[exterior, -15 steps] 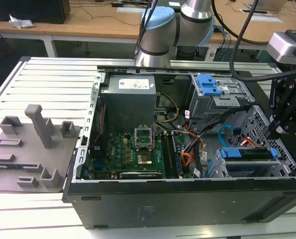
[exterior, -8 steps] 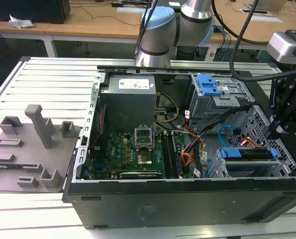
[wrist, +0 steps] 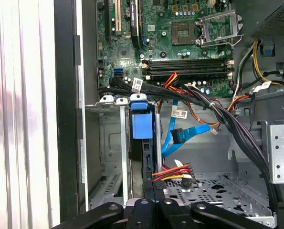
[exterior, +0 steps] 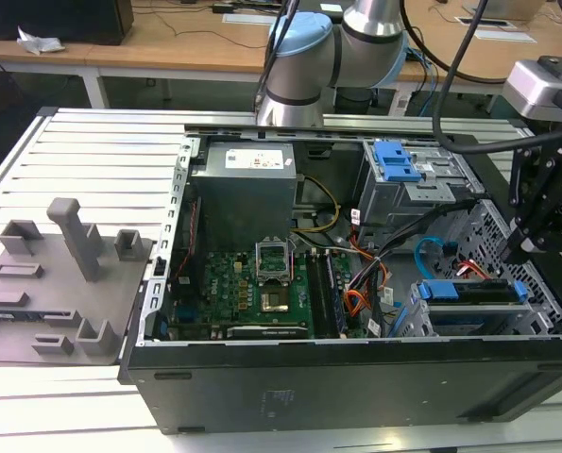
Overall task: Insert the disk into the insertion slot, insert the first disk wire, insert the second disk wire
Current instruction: 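Insert the first disk wire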
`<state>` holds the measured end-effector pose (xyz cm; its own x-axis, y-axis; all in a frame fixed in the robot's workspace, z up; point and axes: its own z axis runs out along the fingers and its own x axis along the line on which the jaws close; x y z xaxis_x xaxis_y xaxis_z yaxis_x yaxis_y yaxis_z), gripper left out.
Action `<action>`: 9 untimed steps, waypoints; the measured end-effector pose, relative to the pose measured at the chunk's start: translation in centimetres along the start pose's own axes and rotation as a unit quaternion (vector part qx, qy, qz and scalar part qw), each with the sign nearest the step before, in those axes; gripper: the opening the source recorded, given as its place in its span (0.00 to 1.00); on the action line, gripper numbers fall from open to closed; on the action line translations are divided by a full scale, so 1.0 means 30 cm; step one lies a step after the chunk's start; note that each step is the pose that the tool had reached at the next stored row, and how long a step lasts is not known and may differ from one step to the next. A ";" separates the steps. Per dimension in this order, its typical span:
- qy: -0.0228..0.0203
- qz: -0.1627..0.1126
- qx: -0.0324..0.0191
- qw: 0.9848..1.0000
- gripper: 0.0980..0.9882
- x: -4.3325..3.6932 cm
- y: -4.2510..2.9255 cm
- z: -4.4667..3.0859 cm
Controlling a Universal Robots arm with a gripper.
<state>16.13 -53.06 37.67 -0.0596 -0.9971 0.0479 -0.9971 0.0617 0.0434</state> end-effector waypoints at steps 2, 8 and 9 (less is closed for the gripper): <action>0.000 0.000 0.000 1.000 0.01 0.001 0.020 0.001; 0.000 0.000 0.000 1.000 0.01 0.004 0.070 0.003; 0.000 0.000 0.000 1.000 0.01 0.005 0.077 0.004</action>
<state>13.80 -53.07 37.67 -0.0598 -0.9971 0.0478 -0.9971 0.0618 0.0434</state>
